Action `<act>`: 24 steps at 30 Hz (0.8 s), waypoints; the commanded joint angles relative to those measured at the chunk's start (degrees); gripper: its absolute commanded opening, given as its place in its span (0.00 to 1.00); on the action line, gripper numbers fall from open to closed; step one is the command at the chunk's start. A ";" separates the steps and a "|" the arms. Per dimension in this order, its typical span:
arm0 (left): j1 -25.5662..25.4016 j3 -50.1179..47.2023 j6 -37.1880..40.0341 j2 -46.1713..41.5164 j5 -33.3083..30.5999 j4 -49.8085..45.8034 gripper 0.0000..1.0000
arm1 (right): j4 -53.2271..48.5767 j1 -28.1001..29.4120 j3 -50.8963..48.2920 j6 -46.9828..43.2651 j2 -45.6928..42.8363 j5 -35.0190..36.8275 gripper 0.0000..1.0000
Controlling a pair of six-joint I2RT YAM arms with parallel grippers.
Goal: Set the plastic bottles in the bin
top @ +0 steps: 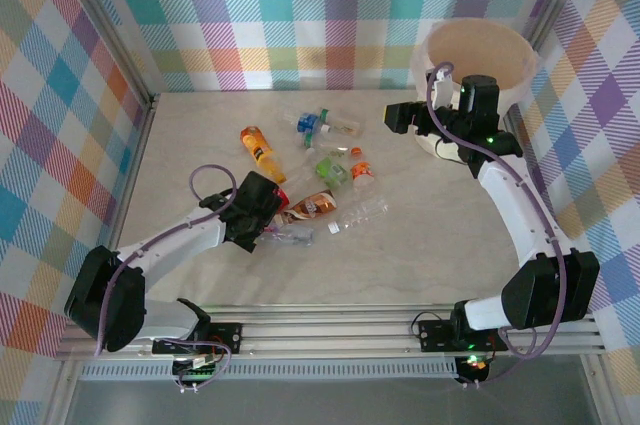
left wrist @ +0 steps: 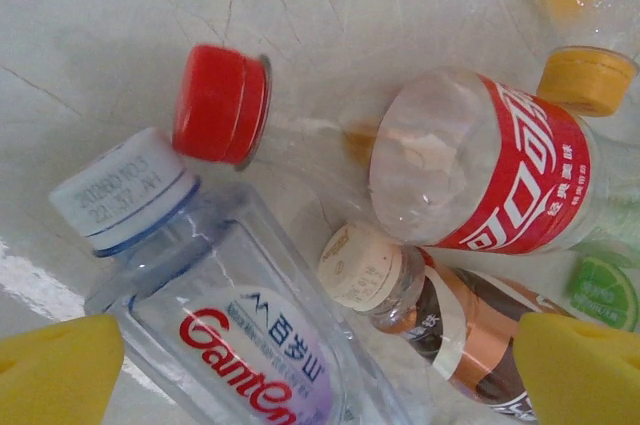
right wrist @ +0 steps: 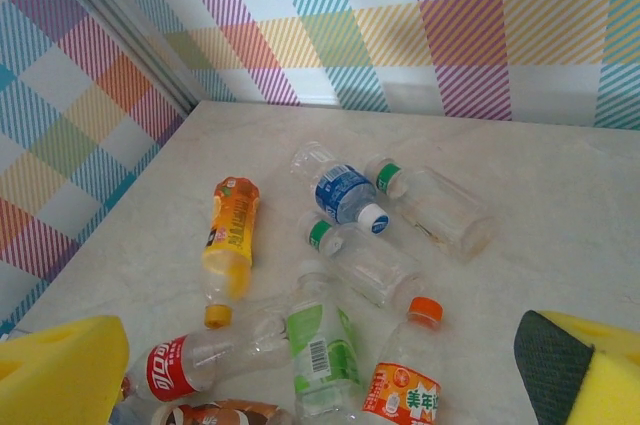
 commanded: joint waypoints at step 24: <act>0.13 -10.11 -12.86 7.47 3.95 12.78 0.72 | -0.74 0.39 -0.80 -0.83 -2.13 5.57 1.00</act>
